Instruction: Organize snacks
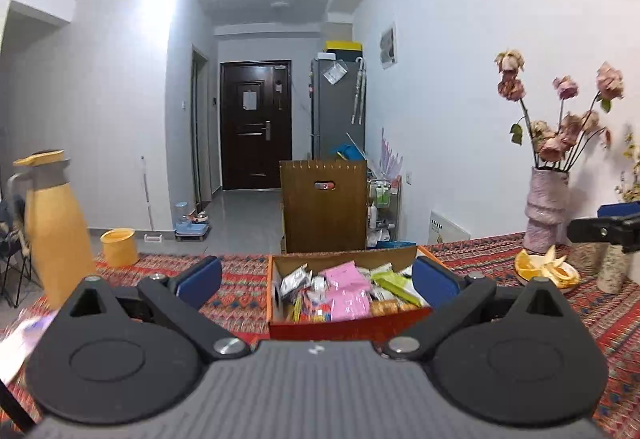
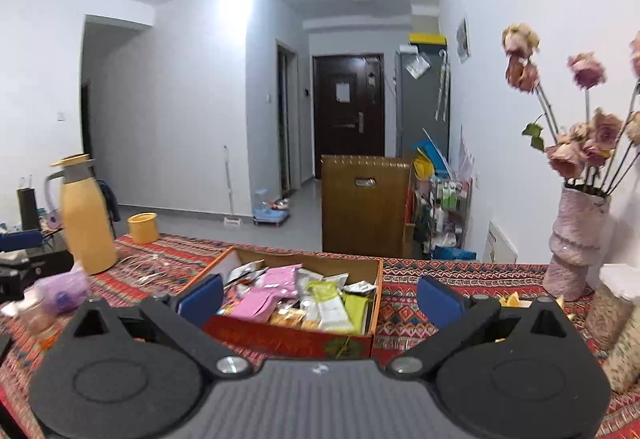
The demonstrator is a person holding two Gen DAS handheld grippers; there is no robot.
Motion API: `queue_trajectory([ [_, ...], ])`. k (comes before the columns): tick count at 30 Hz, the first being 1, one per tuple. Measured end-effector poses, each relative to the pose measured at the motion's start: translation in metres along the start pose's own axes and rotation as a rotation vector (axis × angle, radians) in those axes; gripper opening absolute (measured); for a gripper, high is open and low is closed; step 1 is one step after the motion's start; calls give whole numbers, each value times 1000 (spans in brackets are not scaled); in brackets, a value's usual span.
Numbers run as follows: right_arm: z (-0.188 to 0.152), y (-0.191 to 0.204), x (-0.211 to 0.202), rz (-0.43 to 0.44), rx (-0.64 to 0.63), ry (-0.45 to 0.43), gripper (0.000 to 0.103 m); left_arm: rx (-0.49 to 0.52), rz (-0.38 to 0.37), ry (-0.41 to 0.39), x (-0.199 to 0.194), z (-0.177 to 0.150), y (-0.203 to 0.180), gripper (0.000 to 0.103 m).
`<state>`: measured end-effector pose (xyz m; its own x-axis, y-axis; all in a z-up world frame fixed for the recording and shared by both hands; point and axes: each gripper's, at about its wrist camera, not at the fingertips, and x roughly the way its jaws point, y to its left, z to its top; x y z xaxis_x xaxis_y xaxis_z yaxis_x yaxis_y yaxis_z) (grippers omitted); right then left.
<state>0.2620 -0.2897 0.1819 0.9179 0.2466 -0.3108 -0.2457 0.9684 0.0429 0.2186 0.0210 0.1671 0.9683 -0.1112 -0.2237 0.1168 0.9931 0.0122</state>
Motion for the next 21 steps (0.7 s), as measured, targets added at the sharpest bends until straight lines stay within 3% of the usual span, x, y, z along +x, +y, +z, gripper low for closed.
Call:
queue_trajectory([
  [7,-65,22,-94,83,12,-48,103,11,90,-61,-94,-47,-2,103],
  [10,-98,33,-127,85,17,-63,103,-24,87,-65,-128,-72,-1,103],
  [16,-162,70,-177,22,-54,-33,103,-53,52,-58,-184,-127,-5,103],
  [18,-182,79,-184,3,-39,-27,103,-62,34,-36,-191,-146,-6,103],
  [21,-214,98,-186,-105,6,-61,103,-35,-28,29,-180,-175,-11,103],
])
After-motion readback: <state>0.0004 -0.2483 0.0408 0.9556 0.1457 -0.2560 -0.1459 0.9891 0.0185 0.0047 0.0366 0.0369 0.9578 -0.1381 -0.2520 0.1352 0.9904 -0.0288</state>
